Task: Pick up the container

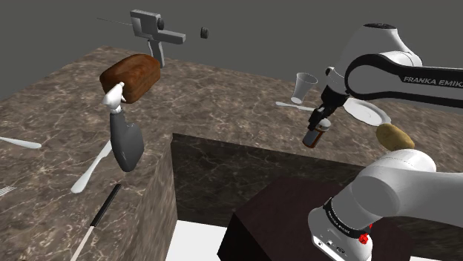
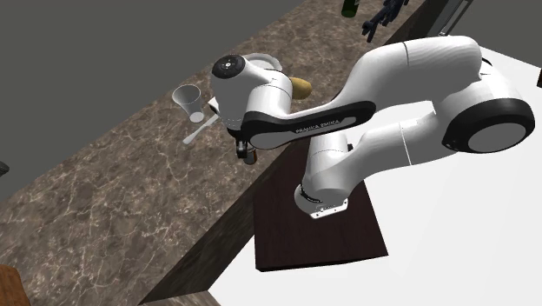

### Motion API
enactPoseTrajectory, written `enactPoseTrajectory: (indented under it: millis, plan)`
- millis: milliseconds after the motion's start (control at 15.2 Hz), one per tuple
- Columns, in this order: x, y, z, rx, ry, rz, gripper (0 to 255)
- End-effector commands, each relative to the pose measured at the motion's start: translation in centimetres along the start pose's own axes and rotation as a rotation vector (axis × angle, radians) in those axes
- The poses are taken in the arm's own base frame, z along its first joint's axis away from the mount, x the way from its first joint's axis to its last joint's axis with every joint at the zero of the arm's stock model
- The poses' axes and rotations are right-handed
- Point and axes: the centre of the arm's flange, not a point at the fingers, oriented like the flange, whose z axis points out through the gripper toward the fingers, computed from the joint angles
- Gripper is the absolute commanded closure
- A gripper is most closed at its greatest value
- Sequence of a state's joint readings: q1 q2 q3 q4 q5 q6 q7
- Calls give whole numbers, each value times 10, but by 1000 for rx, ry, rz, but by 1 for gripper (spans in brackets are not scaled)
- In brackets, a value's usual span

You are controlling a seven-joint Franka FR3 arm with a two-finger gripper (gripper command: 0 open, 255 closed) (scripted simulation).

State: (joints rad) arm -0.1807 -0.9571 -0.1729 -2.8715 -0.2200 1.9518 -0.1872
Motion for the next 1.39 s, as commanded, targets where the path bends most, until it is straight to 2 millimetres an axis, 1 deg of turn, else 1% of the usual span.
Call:
enactPoseTrajectory:
  millis: [0,462,1320]
  plan:
    - [0,0,0,0,0,0,255]
    - [1,0,1,0,0,0,255]
    - [2,5,-68,0,0,0,255]
